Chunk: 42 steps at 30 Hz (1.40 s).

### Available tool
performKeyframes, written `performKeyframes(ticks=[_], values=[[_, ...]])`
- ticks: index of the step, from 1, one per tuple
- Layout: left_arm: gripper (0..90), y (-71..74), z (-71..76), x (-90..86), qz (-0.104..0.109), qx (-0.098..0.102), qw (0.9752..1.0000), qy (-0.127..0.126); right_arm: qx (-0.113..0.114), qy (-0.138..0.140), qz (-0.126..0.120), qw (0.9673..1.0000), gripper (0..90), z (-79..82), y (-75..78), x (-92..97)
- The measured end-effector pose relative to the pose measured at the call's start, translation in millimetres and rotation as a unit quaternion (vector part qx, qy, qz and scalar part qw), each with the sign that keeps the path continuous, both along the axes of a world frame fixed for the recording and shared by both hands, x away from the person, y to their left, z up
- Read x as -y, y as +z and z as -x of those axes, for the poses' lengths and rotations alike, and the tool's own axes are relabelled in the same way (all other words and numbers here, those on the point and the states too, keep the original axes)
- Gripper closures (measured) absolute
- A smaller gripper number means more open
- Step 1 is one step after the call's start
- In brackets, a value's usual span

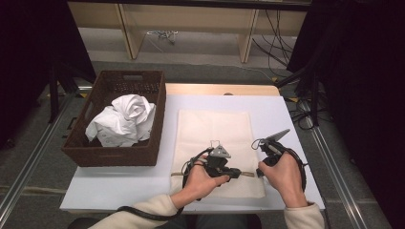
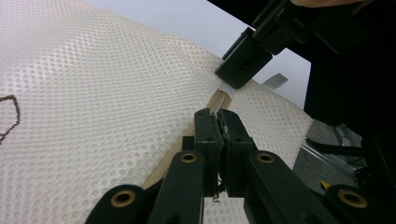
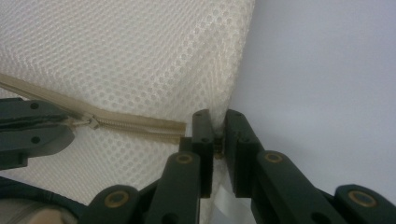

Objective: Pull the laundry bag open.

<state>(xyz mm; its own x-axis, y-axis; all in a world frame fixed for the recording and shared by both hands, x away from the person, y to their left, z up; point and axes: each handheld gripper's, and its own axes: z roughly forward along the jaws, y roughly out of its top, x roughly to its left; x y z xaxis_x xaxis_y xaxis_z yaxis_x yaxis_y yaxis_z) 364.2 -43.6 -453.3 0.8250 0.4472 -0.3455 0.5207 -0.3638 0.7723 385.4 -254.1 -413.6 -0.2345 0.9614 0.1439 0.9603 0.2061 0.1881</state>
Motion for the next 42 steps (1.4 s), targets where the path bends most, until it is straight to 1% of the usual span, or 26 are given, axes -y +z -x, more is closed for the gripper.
performKeyframes(ticks=[1, 2, 3, 7, 9, 10, 11, 12, 13, 16, 17, 18, 19, 21, 22, 24, 25, 27, 28, 29, 30, 35, 36, 37, 41, 42], values=[[86.7, 0.0, 0.0, -0.3, 0.0, 0.001, 1.0, -0.001, -0.009, -0.009, 0.0, 0.9999, 84.0, 0.2, 0.7, -1.4], [86.6, -0.1, 0.4, 0.2, 0.004, 0.0, 1.0, 0.0, -0.023, -0.031, -0.003, 0.9992, 84.0, 1.6, 3.0, -4.8], [86.7, -0.4, 0.8, 0.1, 0.003, -0.002, 1.0, 0.002, -0.023, -0.02, -0.001, 0.9995, 84.0, 1.1, 2.5, -3.4], [86.6, -0.8, 0.6, -1.2, -0.001, -0.001, 1.0, 0.0, -0.027, -0.024, -0.003, 0.9993, 84.0, 1.1, 2.7, -4.1], [86.7, -0.6, 0.3, -2.5, 0.0, -0.001, 1.0, 0.0, -0.02, -0.017, 0.001, 0.9996, 84.1, 0.7, 1.8, -2.8], [86.7, -0.4, 0.3, -3.3, -0.001, -0.001, 1.0, 0.001, -0.001, -0.003, -0.003, 1.0, 84.1, -0.3, -1.1, -0.4], [86.6, -0.4, 0.0, -4.0, -0.004, 0.002, 1.0, 0.0, -0.026, -0.031, -0.002, 0.9992, 84.1, 0.7, 1.4, -4.2], [86.7, -0.6, 0.4, -4.5, 0.001, -0.004, 1.0, 0.001, -0.018, -0.022, 0.0, 0.9996, 84.0, 0.4, 0.3, -3.5], [86.6, -0.6, 0.4, -4.5, 0.001, -0.004, 1.0, 0.001, -0.003, -0.001, 0.002, 1.0, 84.1, -0.6, -1.7, -0.7], [86.6, -1.1, -0.1, -6.1, 0.002, -0.004, 1.0, 0.002, -0.001, -0.002, 0.003, 1.0, 84.1, -0.5, -1.8, -0.8], [86.6, -1.1, 0.3, -6.4, 0.006, -0.007, 0.9999, 0.005, -0.024, -0.033, -0.002, 0.9992, 84.0, 0.6, 1.0, -4.6], [86.6, -0.8, 0.3, -7.3, 0.001, -0.004, 1.0, 0.003, -0.025, -0.032, -0.002, 0.9992, 84.1, 0.7, 1.0, -4.6], [86.7, -0.5, 0.6, -7.6, 0.001, -0.002, 1.0, 0.004, -0.001, -0.001, 0.004, 1.0, 84.1, -0.5, -1.7, -0.7], [86.6, 0.0, 0.9, -8.3, 0.002, -0.006, 1.0, 0.005, -0.004, -0.004, 0.002, 1.0, 84.0, -0.5, -1.8, -1.0], [86.7, 0.3, 0.6, -9.0, 0.002, -0.003, 1.0, 0.002, -0.014, -0.015, 0.001, 0.9998, 84.1, 0.0, -0.7, -2.3], [86.6, 0.3, 0.5, -10.3, 0.004, -0.002, 1.0, 0.005, -0.018, -0.016, 0.001, 0.9997, 84.1, -0.1, 0.1, -1.6], [86.7, 0.5, 0.4, -11.3, 0.003, -0.003, 1.0, 0.006, -0.005, -0.007, 0.002, 1.0, 84.1, -0.3, -0.8, -0.1], [86.7, 0.7, 0.3, -12.1, 0.004, -0.002, 1.0, 0.003, -0.007, -0.009, 0.004, 0.9999, 84.1, -0.5, -1.1, 0.8], [86.6, 0.6, 0.7, -12.7, 0.005, -0.004, 1.0, 0.006, 0.002, -0.011, 0.002, 0.9999, 84.1, -0.5, -1.1, 0.2], [86.7, 0.7, 0.9, -13.0, 0.005, -0.004, 1.0, 0.007, -0.006, -0.011, 0.004, 0.9999, 84.1, -0.4, -0.9, 0.7], [86.7, 0.8, 1.2, -14.2, 0.002, -0.002, 1.0, 0.005, 0.0, -0.011, 0.003, 0.9999, 84.1, -0.6, -1.2, 0.0], [86.6, 0.7, 1.4, -15.4, 0.006, -0.003, 1.0, 0.007, -0.002, 0.0, 0.004, 1.0, 84.1, -0.6, -1.3, 1.1], [86.6, 1.3, 1.6, -16.2, 0.002, -0.001, 1.0, 0.006, -0.016, -0.021, 0.003, 0.9996, 84.1, 0.4, 0.3, -2.0], [86.6, 1.5, 1.6, -16.6, 0.002, 0.0, 1.0, 0.006, -0.002, 0.0, 0.003, 1.0, 84.1, -0.6, -1.7, 0.9], [86.7, 1.5, 2.3, -17.5, 0.005, -0.001, 0.9999, 0.008, -0.009, -0.008, 0.001, 0.9999, 84.1, -0.4, -0.9, -0.2], [86.7, 1.8, 2.0, -18.5, 0.004, 0.0, 1.0, 0.007, -0.023, -0.03, -0.002, 0.9993, 84.1, 0.8, 1.3, -3.6]])
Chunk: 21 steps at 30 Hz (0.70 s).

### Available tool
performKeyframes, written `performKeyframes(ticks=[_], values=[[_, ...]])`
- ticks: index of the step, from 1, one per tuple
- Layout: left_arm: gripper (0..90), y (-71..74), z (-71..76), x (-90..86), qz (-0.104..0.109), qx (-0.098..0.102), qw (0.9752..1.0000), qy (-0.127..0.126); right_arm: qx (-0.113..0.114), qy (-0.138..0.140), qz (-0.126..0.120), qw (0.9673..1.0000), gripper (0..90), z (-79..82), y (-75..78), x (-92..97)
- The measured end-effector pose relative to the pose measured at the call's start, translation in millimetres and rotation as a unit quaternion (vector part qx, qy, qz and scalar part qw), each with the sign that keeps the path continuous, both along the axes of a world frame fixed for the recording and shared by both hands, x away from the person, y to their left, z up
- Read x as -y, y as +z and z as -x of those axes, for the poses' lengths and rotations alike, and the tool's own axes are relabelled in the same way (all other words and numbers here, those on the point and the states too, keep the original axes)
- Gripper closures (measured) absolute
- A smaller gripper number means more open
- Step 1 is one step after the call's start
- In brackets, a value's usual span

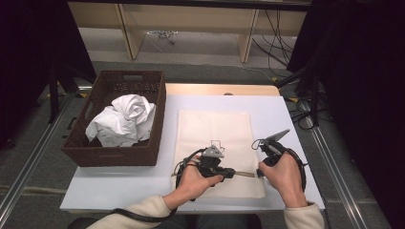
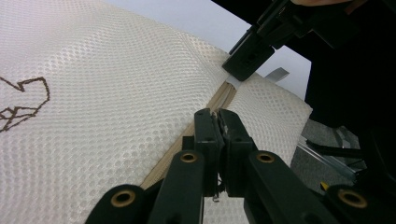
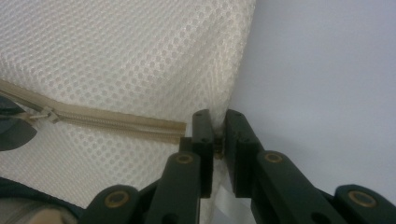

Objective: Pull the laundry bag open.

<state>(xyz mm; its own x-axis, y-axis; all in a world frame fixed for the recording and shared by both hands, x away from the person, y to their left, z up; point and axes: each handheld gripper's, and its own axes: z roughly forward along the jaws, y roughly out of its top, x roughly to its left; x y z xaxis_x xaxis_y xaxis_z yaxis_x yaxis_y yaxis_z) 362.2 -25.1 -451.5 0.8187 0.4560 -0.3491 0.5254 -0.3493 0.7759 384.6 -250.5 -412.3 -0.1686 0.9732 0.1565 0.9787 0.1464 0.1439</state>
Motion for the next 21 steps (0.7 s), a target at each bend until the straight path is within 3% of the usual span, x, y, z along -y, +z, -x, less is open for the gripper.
performKeyframes(ticks=[2, 4, 5, 6, 9, 10, 12, 15, 21], values=[[86.7, 0.4, 0.2, -1.4, 0.002, -0.002, 1.0, 0.003, 0.016, 0.02, 0.004, 0.9997, 84.1, -1.2, -2.3, 4.0], [86.7, 0.4, 0.7, -1.2, 0.004, -0.002, 1.0, 0.006, 0.022, 0.019, 0.001, 0.9996, 84.1, -1.3, -2.4, 3.2], [86.6, 0.4, 0.7, -2.2, 0.0, -0.001, 1.0, 0.003, 0.0, 0.002, 0.0, 1.0, 84.1, 0.3, 0.2, -0.1], [86.6, 0.4, 0.6, -2.5, -0.001, 0.0, 1.0, 0.002, -0.003, -0.002, -0.003, 1.0, 84.1, 0.2, 0.6, -0.7], [86.6, 0.4, 0.7, -3.1, 0.0, 0.0, 1.0, 0.001, -0.001, -0.003, -0.004, 1.0, 84.1, 0.2, 0.1, -0.9], [86.6, 0.4, 0.7, -3.8, -0.003, 0.002, 1.0, 0.001, 0.014, 0.007, 0.002, 0.9999, 84.1, -0.5, -2.4, 0.1], [86.7, 0.6, 1.3, -4.4, -0.002, 0.0, 1.0, 0.001, -0.006, 0.001, 0.002, 1.0, 84.1, 0.6, 0.4, -1.5], [86.6, 0.8, 0.9, -6.7, -0.005, 0.002, 1.0, 0.004, -0.006, -0.014, -0.001, 0.9999, 84.1, 0.8, 0.0, -3.0], [86.6, 0.0, 1.5, -8.0, 0.002, -0.001, 1.0, 0.007, -0.009, -0.009, 0.004, 0.9999, 84.1, 0.7, 0.2, -2.6]])
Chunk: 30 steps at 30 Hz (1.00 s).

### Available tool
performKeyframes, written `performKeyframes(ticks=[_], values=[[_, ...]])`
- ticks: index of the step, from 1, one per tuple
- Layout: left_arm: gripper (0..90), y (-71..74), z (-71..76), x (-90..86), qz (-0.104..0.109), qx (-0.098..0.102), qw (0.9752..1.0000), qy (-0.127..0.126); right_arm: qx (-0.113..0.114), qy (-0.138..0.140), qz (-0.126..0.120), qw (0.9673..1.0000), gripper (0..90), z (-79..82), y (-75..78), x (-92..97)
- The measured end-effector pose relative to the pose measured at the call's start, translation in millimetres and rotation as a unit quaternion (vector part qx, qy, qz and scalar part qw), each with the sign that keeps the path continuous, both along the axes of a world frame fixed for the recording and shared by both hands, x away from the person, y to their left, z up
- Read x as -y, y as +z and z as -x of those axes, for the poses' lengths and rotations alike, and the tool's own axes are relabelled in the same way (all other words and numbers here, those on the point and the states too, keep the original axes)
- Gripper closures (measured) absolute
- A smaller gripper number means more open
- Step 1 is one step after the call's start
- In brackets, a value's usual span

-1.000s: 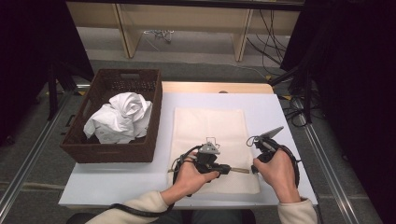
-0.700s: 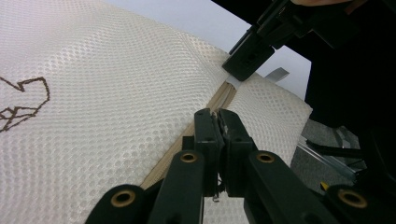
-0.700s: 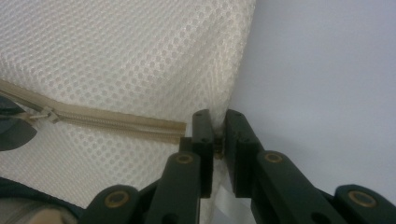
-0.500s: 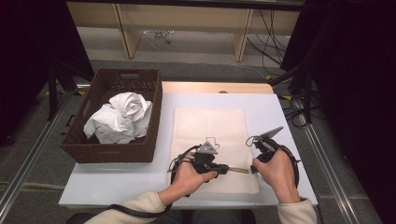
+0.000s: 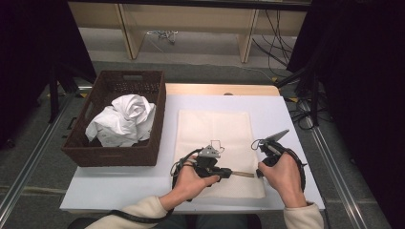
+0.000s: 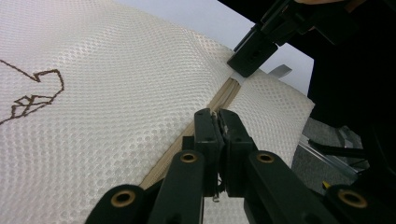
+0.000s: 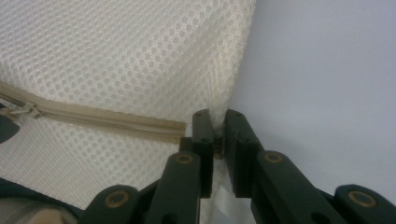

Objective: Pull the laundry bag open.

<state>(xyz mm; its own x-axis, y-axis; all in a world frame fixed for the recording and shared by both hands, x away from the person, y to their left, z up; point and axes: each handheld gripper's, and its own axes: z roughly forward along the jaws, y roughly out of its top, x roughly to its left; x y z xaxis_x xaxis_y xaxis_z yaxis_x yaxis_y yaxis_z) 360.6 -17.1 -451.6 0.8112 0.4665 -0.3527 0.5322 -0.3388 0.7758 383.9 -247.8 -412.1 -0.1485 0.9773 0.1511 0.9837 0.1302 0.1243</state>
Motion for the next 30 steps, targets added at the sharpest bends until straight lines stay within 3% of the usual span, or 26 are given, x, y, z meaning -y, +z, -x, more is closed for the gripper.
performKeyframes(ticks=[2, 3, 14, 15, 29, 30], values=[[86.7, 0.0, -0.5, -2.0, -0.003, -0.001, 1.0, -0.001, 0.008, 0.014, -0.001, 0.9999, 84.1, -0.9, -1.5, 2.8], [86.6, 0.1, -0.4, -2.8, -0.005, 0.0, 1.0, -0.001, 0.03, 0.035, 0.002, 0.9989, 84.1, -2.0, -4.4, 5.8], [86.6, -0.8, -0.8, -8.9, -0.004, -0.003, 1.0, 0.002, 0.027, 0.033, 0.003, 0.9991, 84.1, -2.0, -5.2, 5.4], [86.7, -0.9, 0.0, -9.1, 0.001, -0.006, 1.0, 0.006, 0.0, 0.014, 0.003, 0.9999, 84.1, -1.1, -2.6, 3.3], [86.6, 0.3, 0.2, -16.9, -0.005, -0.002, 1.0, 0.005, 0.003, 0.017, 0.005, 0.9998, 84.1, -1.4, -2.9, 3.9], [86.6, 0.3, 0.4, -17.1, -0.006, -0.001, 1.0, 0.006, 0.019, 0.033, 0.006, 0.9993, 84.1, -2.2, -4.9, 6.2]])
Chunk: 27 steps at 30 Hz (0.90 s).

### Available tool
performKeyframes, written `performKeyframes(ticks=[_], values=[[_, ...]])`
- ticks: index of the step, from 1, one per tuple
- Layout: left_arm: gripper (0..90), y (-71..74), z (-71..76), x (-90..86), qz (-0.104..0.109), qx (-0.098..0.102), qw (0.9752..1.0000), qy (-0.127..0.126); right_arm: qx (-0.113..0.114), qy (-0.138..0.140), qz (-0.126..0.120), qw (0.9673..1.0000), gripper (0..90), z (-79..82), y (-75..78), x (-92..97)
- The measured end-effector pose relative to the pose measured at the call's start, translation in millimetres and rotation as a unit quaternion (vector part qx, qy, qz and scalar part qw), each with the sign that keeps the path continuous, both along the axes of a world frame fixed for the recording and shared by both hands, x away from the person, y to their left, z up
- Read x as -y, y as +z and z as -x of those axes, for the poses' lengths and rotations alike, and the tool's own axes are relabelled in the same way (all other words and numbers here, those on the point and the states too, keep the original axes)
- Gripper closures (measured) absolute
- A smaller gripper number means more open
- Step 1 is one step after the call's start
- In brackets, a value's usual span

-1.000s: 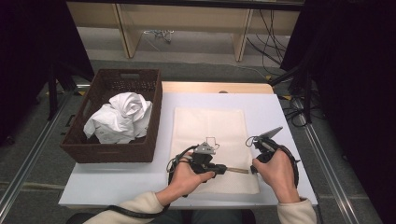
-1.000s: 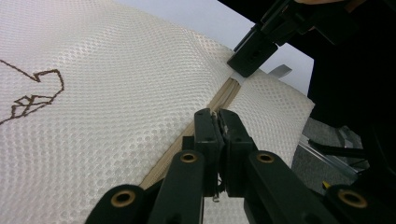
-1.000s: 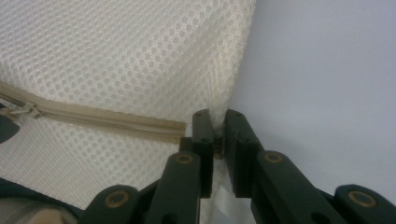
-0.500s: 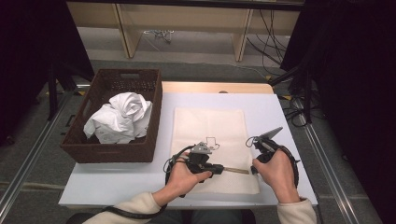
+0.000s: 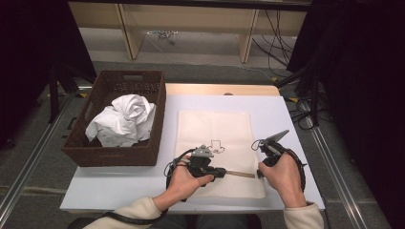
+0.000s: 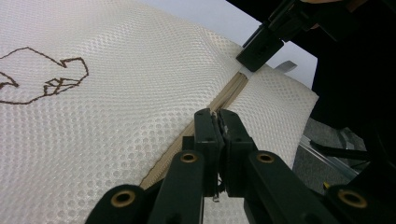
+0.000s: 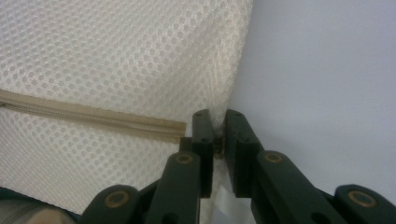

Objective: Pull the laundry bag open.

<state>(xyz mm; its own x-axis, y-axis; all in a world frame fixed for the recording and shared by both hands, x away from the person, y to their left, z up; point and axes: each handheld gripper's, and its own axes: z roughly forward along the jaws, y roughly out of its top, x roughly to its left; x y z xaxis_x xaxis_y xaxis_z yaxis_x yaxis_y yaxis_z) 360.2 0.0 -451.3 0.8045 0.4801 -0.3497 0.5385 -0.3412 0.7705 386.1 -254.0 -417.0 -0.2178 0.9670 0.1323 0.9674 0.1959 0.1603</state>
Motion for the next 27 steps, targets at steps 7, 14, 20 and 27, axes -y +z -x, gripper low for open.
performKeyframes(ticks=[7, 14, 20, 27], values=[[86.7, 0.7, 0.8, -2.1, -0.003, 0.004, 1.0, 0.002, 0.009, 0.008, -0.005, 0.9999, 84.1, -0.7, -1.0, 1.7], [86.6, 1.5, 1.1, -4.3, -0.001, 0.006, 1.0, 0.003, 0.003, -0.013, -0.004, 0.9999, 84.1, 0.2, 0.9, -0.8], [86.6, 1.6, 1.7, -7.2, -0.001, 0.007, 1.0, 0.006, 0.008, -0.016, -0.007, 0.9998, 84.1, 0.2, -0.1, -0.8], [86.7, 2.4, 2.7, -9.8, 0.003, 0.008, 0.9999, 0.01, 0.005, -0.017, -0.005, 0.9998, 84.1, 0.0, 0.6, -1.0]])
